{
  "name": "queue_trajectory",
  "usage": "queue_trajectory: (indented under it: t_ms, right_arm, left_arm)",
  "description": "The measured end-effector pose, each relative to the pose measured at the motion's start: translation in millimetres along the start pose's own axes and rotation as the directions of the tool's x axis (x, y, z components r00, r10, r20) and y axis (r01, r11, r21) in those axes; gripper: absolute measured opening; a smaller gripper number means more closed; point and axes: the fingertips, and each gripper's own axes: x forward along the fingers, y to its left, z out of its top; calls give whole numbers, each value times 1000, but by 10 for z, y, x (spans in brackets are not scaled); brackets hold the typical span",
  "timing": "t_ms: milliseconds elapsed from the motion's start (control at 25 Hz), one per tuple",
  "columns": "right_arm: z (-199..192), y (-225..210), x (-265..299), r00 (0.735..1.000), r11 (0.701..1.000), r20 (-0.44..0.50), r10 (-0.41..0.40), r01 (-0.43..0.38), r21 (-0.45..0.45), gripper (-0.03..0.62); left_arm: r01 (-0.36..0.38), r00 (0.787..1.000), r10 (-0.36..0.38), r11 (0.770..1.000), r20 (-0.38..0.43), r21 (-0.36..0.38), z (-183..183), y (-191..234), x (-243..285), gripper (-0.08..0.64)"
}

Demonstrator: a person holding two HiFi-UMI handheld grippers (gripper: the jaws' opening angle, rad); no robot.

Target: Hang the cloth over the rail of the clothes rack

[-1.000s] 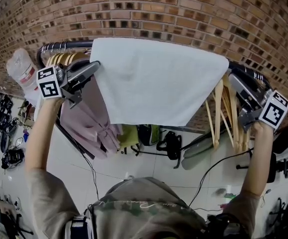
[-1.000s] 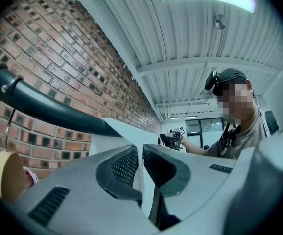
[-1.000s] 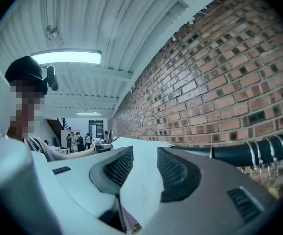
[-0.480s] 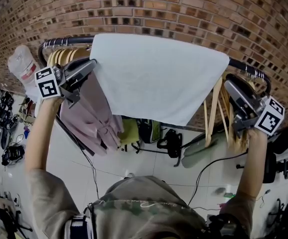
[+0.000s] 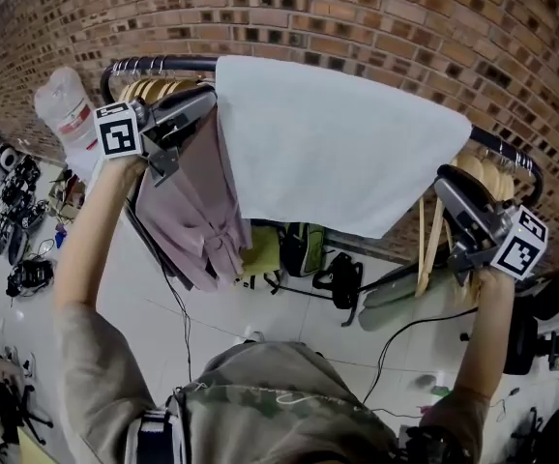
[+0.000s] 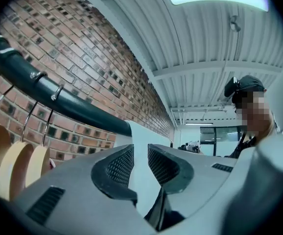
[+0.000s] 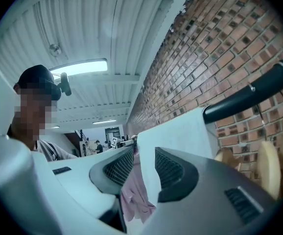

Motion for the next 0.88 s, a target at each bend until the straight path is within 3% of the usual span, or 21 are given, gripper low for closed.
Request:
queue_trajectory:
  t_ms: [160, 360, 600, 880]
  right_arm:
    - [-71, 111, 155, 998, 999, -33, 48, -48, -21, 130]
    - [-234, 273, 444, 994, 996, -68, 88, -89, -14, 130]
    - [-659, -127, 497, 985, 999, -165, -48, 50, 6, 130]
    - [-720, -587, 109, 956, 973, -182, -231, 225, -54, 130]
  left_arm:
    - [8, 999, -11, 997, -40, -80, -34, 139, 70, 135]
    - [39, 995, -40, 999, -93, -13, -38, 62, 194, 135]
    - [66, 994, -63, 997, -91, 33, -36, -56, 221, 135]
    - [85, 994, -83, 996, -76, 34, -41, -135, 205, 135]
